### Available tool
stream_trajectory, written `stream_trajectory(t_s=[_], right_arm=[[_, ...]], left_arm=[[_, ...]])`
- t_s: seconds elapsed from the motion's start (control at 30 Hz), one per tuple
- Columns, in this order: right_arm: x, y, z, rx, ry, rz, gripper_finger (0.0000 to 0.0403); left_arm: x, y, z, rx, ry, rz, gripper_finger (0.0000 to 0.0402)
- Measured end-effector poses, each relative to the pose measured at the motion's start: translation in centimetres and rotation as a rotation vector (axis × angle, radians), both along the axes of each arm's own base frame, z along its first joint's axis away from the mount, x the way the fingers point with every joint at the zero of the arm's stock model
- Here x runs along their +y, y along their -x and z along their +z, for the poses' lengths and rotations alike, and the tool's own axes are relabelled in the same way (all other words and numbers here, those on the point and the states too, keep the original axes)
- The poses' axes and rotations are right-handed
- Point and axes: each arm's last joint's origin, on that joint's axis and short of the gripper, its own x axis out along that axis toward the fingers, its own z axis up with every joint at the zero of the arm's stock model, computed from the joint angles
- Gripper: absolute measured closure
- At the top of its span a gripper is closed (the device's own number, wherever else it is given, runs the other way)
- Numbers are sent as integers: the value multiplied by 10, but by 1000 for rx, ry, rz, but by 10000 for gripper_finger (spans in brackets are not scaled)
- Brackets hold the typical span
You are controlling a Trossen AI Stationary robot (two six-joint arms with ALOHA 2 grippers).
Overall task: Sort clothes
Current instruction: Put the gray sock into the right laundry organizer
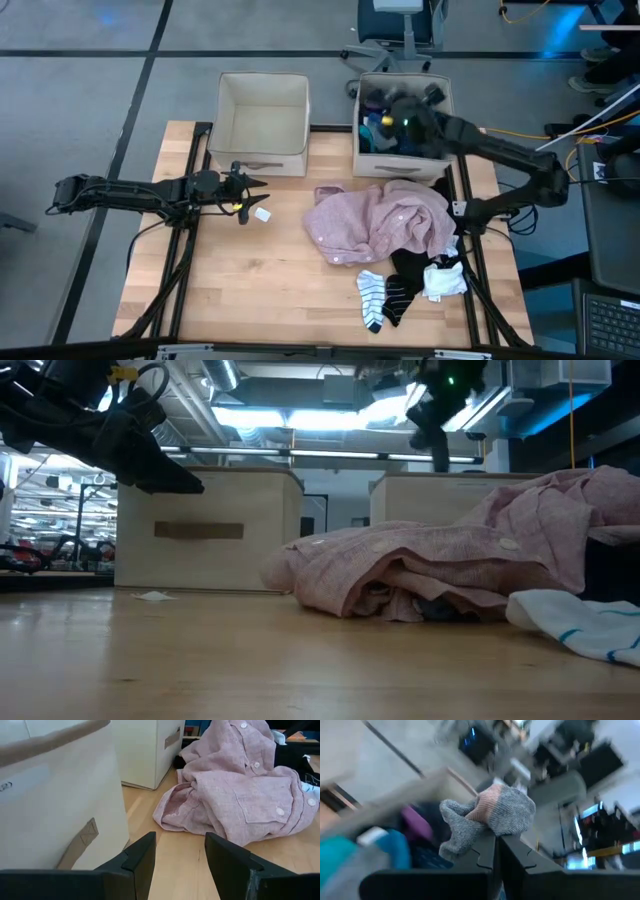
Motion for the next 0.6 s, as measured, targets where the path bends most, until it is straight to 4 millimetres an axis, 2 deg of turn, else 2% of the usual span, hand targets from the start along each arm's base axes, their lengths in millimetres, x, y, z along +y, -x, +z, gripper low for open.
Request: stream_trajectory(t_s=[0.23,0.47,0.6], right_arm=[[-50,31,-17,-86,-157,-107,384],[-73,52,-45,-219,-291,-191,380],[-80,61,-57,-267,-338,-249,350]], left_arm=[[0,0,0,5,-7,-3,240],[0,0,0,4,1,0,240],[0,0,0,3,4,0,240]])
